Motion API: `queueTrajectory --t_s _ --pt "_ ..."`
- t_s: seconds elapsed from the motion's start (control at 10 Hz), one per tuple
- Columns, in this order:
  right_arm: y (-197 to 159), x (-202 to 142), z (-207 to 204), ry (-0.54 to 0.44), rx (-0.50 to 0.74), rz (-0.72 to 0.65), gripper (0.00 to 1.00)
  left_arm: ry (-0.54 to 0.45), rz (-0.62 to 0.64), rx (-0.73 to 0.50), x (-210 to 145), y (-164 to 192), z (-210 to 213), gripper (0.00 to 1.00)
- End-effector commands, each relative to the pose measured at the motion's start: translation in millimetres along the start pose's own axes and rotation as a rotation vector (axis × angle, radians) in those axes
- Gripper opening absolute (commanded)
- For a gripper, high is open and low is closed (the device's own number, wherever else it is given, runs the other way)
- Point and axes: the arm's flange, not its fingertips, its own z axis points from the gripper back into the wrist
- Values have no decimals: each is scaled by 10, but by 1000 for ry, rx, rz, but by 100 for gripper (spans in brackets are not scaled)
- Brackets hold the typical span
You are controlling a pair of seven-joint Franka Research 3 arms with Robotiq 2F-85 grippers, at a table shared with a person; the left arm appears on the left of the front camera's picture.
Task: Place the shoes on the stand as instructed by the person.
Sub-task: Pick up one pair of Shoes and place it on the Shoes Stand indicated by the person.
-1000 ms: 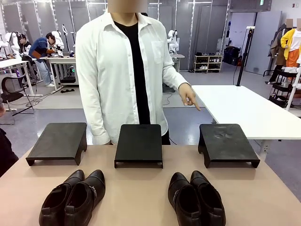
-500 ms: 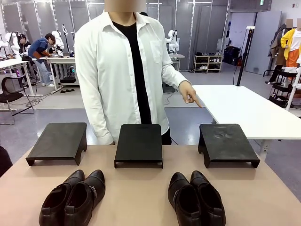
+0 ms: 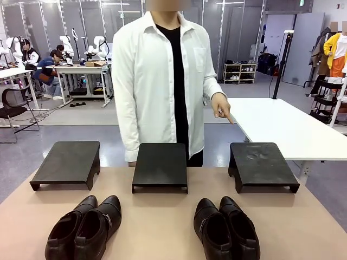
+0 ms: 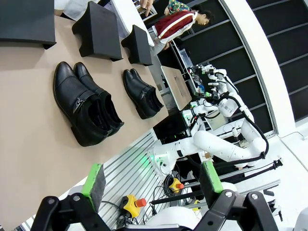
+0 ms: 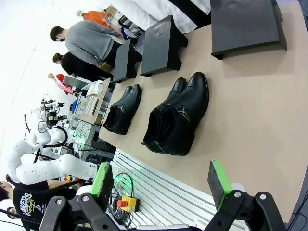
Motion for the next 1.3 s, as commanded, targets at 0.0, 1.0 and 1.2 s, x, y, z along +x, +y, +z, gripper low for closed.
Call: queueTrajectory --t_s 0.0,1.0,1.2 --pt "1 10 6 -10 8 14 100 3 -8 -9 -2 -3 9 100" --pt "1907 719 -1508 641 -376 134 100 3 -8 -9 -2 -3 9 100" --pt "2031 578 -2075 700 -496 140 100 3 -8 -9 -2 -3 9 100"
